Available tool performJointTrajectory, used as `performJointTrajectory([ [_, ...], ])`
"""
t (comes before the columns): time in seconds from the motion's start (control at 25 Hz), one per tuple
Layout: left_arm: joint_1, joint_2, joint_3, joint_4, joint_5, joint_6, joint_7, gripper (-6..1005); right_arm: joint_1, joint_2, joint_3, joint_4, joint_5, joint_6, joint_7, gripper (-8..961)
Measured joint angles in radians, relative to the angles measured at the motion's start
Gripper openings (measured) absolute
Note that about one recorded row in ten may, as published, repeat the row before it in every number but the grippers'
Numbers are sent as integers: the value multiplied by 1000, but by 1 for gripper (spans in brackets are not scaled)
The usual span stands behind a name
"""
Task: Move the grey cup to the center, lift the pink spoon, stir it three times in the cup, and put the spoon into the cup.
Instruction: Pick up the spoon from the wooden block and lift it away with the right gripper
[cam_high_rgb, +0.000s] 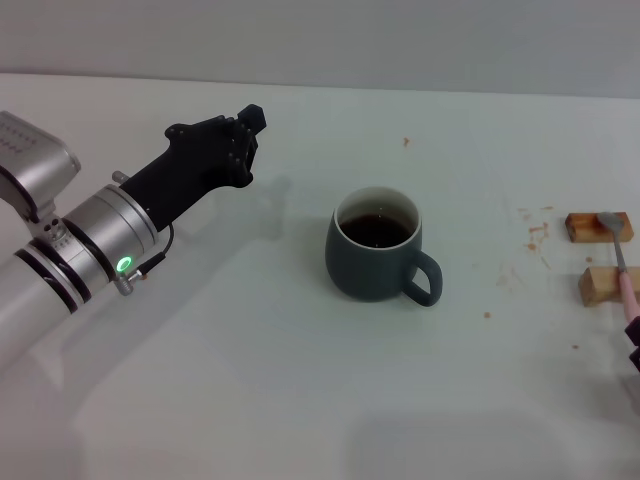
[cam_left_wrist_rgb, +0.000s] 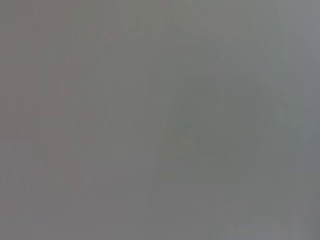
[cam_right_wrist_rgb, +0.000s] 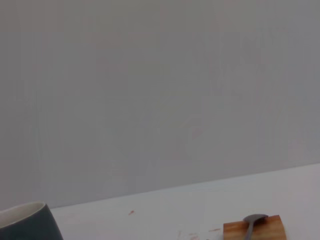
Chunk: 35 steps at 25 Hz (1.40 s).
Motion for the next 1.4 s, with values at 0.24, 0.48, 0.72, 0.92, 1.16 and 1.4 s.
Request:
performJointTrajectory([
  [0.24, 1, -3, -2, 0, 0, 0, 1, -1, 14, 0, 0, -5, -1, 30, 0, 578],
  [0.48, 5, -5, -3, 0, 0, 1, 1, 0, 40, -2, -3, -6, -1, 45, -1, 576],
  [0.72, 7, -6, -3, -3, 0, 1, 2, 0, 73, -1, -18, 0, -1, 82, -1, 564],
  [0.92, 12, -6, -3, -3, -2, 1, 2, 0, 79, 0, -24, 0, -1, 97, -1, 553],
  [1.16, 14, -5, -4, -1, -6, 1, 2, 0, 77, 0, -17, -2, 3, 103, -1, 539],
  [1.4, 14, -5, -4, 0, -6, 1, 2, 0, 78, 0, -15, -4, 6, 110, -1, 525],
])
